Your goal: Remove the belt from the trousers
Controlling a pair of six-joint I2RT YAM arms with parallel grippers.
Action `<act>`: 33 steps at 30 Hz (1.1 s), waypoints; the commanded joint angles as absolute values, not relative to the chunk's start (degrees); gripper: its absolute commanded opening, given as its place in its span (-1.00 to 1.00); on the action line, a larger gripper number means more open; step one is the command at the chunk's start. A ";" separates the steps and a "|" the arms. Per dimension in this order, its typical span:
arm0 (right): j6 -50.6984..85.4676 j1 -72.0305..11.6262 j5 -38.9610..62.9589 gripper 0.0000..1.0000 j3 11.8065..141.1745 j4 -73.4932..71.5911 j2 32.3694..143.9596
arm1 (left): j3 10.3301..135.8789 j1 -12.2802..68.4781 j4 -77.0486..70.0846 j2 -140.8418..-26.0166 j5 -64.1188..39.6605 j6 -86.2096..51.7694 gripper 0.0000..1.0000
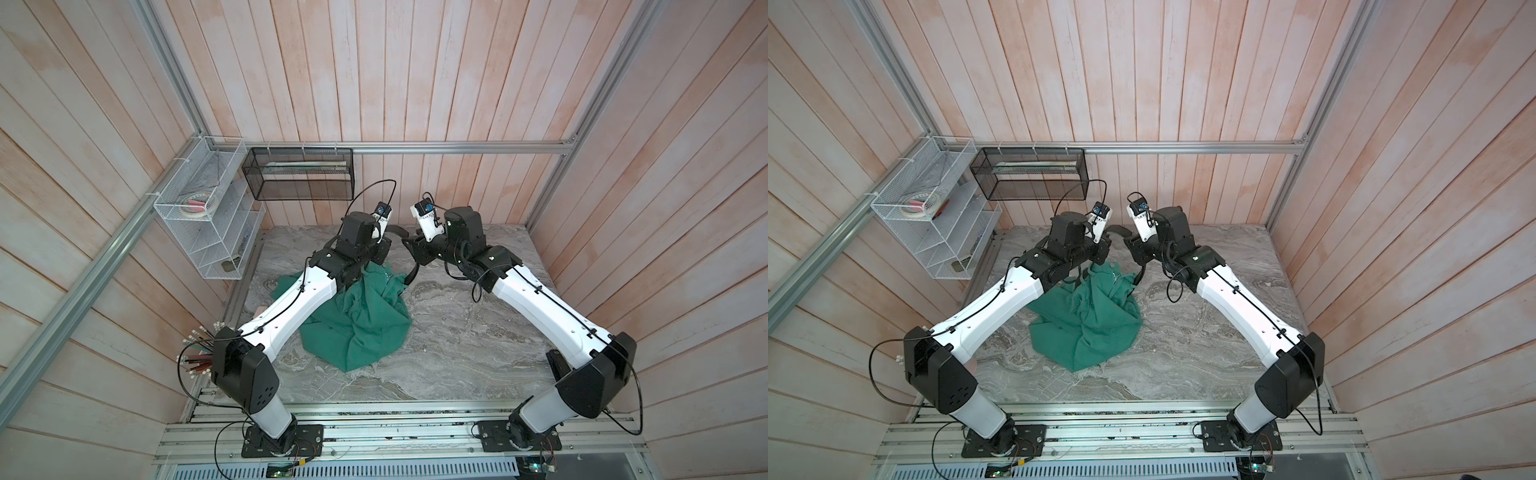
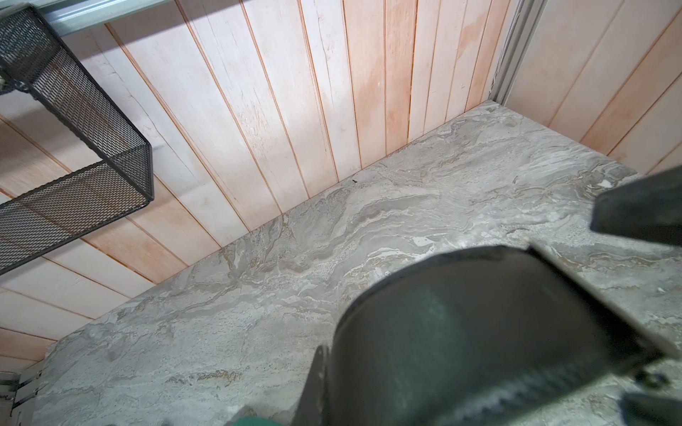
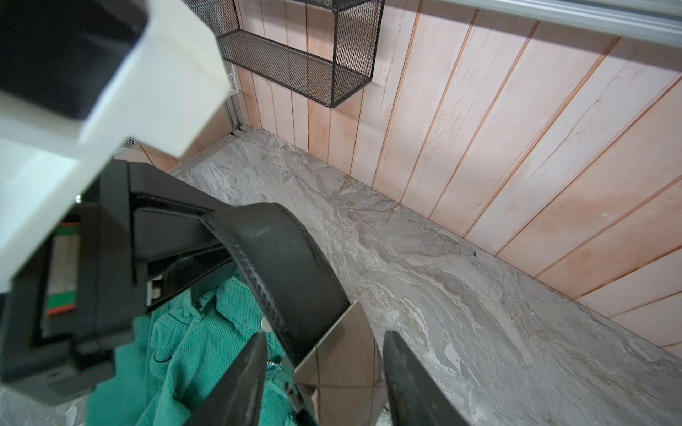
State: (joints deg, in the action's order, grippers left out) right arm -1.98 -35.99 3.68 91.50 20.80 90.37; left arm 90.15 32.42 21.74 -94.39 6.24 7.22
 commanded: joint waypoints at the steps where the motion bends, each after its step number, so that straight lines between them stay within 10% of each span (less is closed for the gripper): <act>1: -3.06 -36.44 3.09 -0.09 94.38 23.50 92.41 | 89.86 32.52 21.75 -92.97 5.63 6.32 -1.00; 9: -3.95 -36.56 3.00 -0.26 94.31 24.64 93.25 | 90.09 32.52 22.06 -93.16 5.45 6.05 -1.00; 15: -4.55 -36.52 2.66 -0.79 93.65 23.37 92.46 | 90.08 32.52 22.15 -93.32 5.36 5.86 -1.00; 27: -3.69 -36.54 5.45 -0.36 91.07 21.20 92.54 | 90.40 32.52 22.94 -93.03 4.93 4.97 -1.00; 33: -3.87 -36.53 5.49 -0.59 90.26 20.92 92.56 | 90.30 32.52 23.33 -92.91 4.96 4.09 -1.00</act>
State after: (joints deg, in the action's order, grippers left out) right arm -4.16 -36.38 4.56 91.53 21.10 92.38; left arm 90.08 32.53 23.27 -94.39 5.98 5.32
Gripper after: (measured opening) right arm 0.201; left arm 0.074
